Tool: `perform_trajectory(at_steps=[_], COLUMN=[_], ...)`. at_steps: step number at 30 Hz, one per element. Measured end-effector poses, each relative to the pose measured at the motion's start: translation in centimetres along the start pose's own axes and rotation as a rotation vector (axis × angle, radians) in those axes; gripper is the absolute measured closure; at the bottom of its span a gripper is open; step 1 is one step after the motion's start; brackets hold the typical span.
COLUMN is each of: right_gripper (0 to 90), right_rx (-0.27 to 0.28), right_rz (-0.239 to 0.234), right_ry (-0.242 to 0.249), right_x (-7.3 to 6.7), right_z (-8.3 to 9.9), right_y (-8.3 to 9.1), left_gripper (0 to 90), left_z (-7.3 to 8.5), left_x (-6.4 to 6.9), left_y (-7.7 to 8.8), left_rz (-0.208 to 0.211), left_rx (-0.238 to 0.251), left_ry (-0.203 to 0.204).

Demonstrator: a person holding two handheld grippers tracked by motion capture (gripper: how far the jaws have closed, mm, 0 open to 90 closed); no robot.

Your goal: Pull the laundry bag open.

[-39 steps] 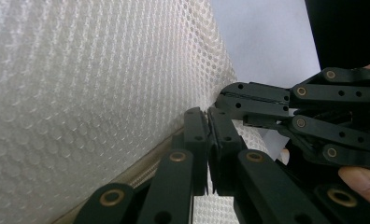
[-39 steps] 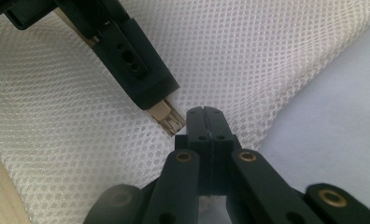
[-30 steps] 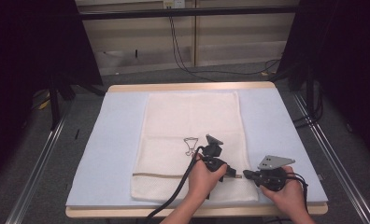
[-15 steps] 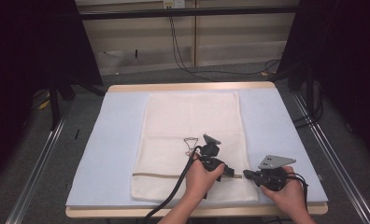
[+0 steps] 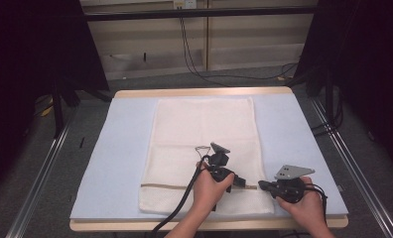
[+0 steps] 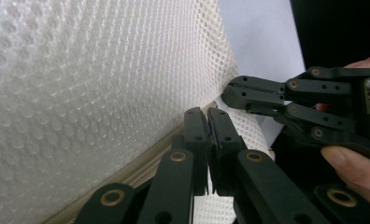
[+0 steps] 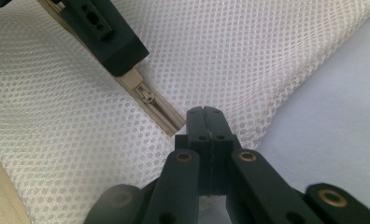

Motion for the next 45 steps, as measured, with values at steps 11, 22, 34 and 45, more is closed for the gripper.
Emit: perform_trajectory(at_steps=[11,22,34,45], right_gripper=[90.0,90.0,90.0,90.0], right_rx=[0.001,0.002,-0.008,-0.015], right_rz=[-0.003,-0.004,-0.006,-0.002], right_ry=[-0.006,-0.011,-0.018,-0.020], right_x=[0.0,0.1,0.1,0.0], right_z=[0.0,0.0,0.0,-0.1], right_y=[0.0,0.0,0.0,0.0], left_gripper=[87.6,87.6,87.6,87.6], left_z=[-0.1,-0.2,-0.1,-0.1], left_x=[-0.2,-0.4,-0.7,-1.0], left_y=[0.7,1.2,1.6,2.0], left_rz=[-0.003,-0.005,0.012,0.007], left_rx=[0.012,0.013,-0.002,-0.006], left_ry=[0.005,0.008,0.014,0.006])
Point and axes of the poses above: each handheld gripper's, and its own axes: y roughly backward along the jaws, z roughly out of its underside, x roughly to its right, the point moved 8 cm from there along -y, roughly forward along the jaws, and after that the axes turned 7 degrees about x, right-handed, at the moved point
